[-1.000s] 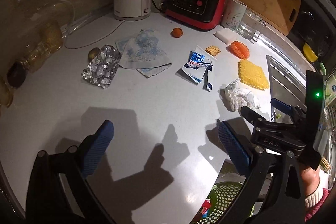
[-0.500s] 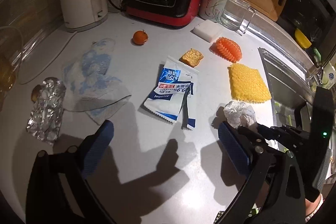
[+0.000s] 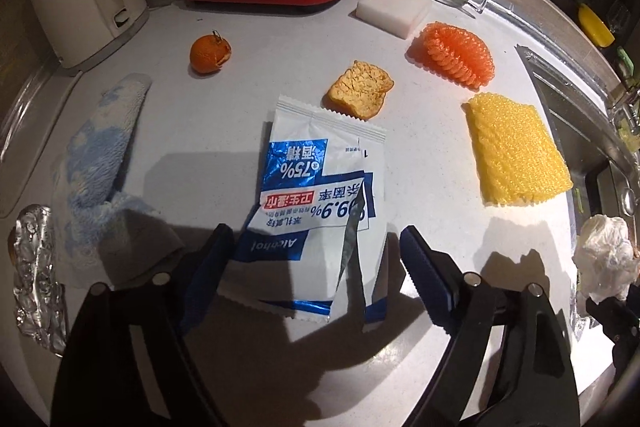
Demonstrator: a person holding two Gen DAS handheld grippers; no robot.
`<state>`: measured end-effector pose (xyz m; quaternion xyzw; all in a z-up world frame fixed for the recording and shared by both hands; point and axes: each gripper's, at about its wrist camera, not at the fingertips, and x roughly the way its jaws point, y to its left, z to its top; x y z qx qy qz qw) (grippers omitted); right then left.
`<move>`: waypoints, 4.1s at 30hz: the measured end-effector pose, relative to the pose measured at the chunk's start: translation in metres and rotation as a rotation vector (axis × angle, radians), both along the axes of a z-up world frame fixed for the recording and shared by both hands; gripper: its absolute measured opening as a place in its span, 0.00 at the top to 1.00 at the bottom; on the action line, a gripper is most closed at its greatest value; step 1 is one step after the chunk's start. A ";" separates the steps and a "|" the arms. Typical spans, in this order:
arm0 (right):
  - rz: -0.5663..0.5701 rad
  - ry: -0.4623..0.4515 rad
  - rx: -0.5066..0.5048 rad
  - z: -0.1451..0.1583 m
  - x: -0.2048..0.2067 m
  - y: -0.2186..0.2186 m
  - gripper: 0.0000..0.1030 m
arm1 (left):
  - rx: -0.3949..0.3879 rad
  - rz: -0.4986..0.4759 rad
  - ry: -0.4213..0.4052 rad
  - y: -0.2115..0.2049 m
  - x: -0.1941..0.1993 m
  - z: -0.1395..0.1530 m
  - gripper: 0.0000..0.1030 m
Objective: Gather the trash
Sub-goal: 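Grasp the white-blue wipes packet with the left gripper while the right gripper grasps the white tissue, then carry packet and tissue over the green basket and release both, then move both grippers toward the foil blister pack beside the blue cloth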
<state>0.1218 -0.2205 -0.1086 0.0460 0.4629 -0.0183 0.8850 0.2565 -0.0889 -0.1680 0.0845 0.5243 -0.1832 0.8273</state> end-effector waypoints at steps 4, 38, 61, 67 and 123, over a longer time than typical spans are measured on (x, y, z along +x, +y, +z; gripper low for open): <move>-0.008 0.000 0.011 -0.001 -0.002 -0.001 0.83 | 0.025 -0.013 -0.014 -0.007 -0.001 0.003 0.35; 0.105 -0.032 0.068 0.017 -0.202 -0.004 0.82 | -0.026 0.007 0.036 0.004 -0.289 0.064 0.72; 0.156 0.115 0.078 -0.045 -0.299 -0.024 0.81 | -0.019 0.064 0.285 -0.023 -0.412 -0.065 0.50; 0.158 0.110 0.079 -0.045 -0.303 -0.029 0.81 | -0.021 0.066 0.249 -0.027 -0.412 -0.053 0.41; 0.251 -0.132 0.046 0.042 -0.136 0.083 0.02 | 0.029 0.398 -0.175 0.162 -0.238 0.103 0.12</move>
